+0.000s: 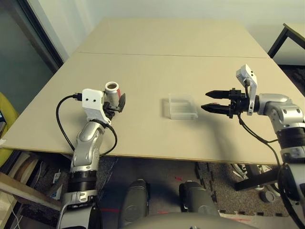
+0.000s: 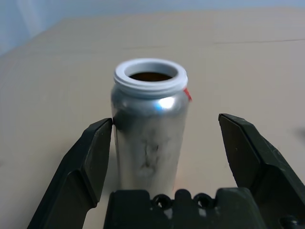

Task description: Pour the medicine from the bottle into the box.

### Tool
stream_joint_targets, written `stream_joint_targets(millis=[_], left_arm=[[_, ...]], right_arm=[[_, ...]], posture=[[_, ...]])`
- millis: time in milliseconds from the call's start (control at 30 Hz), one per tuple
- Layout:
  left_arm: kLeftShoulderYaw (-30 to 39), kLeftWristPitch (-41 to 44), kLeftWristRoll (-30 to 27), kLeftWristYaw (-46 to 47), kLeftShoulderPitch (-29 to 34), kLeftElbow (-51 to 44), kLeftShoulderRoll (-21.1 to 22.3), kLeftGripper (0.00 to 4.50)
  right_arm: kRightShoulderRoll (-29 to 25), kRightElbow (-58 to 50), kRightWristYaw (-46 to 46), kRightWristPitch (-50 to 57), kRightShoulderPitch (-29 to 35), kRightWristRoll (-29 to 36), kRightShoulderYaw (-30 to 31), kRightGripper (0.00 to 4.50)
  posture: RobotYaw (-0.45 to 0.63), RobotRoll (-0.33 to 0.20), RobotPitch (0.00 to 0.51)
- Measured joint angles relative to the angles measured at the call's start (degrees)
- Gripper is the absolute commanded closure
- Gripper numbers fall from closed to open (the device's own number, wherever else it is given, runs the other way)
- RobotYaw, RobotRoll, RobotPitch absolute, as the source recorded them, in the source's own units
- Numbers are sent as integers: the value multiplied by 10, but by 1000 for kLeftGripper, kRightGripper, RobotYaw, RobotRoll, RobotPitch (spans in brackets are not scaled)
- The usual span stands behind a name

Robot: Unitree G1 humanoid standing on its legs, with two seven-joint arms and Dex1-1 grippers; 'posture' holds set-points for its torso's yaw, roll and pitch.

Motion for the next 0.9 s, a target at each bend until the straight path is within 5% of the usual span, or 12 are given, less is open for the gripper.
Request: stream_joint_targets(millis=[567, 900], left_arm=[[80, 8, -21, 43, 93, -67, 21, 39], [108, -18, -7, 11, -30, 84, 152, 39]], right_arm=[[-17, 28, -4, -7, -22, -1, 6, 0], [-41, 213, -148, -89, -54, -15, -86, 0]], posture=[[63, 0, 51], [41, 0, 48]])
